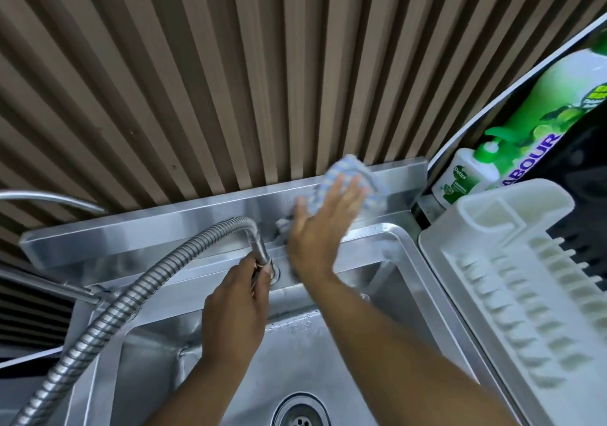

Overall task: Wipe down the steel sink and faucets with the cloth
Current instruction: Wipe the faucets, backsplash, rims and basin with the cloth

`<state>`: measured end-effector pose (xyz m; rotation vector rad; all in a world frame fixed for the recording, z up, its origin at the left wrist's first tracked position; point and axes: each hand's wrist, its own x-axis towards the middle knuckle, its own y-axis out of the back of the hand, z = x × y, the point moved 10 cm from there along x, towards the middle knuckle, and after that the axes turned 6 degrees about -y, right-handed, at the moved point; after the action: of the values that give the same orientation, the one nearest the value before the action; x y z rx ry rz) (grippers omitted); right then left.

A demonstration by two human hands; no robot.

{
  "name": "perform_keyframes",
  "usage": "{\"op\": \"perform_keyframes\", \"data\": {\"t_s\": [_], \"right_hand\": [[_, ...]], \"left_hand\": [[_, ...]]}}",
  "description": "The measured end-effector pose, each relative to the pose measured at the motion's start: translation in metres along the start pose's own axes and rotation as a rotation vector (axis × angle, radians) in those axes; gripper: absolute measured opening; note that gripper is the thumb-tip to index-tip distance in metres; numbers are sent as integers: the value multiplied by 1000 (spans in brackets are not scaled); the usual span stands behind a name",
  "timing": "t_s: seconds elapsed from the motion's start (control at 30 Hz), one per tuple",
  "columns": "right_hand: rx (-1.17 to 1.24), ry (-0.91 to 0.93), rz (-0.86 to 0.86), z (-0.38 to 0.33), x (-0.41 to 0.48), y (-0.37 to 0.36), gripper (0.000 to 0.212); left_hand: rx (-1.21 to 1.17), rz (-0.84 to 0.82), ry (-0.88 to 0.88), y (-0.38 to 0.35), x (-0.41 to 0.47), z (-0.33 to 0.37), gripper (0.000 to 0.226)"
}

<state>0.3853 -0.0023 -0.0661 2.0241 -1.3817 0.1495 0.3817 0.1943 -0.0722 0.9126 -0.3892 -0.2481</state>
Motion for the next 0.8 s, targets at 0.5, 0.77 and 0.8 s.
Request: {"op": "perform_keyframes", "data": {"t_s": [0.5,0.77,0.8], "right_hand": [[797,-941,481,120,71,43,68],[185,-608,-181,97,-1,7,69],[110,-611,-274,102,-13,3,64]], "left_hand": [[15,-7,17,2,1,2,22],[25,7,13,3,1,1,18],[25,9,11,3,1,2,17]]}}
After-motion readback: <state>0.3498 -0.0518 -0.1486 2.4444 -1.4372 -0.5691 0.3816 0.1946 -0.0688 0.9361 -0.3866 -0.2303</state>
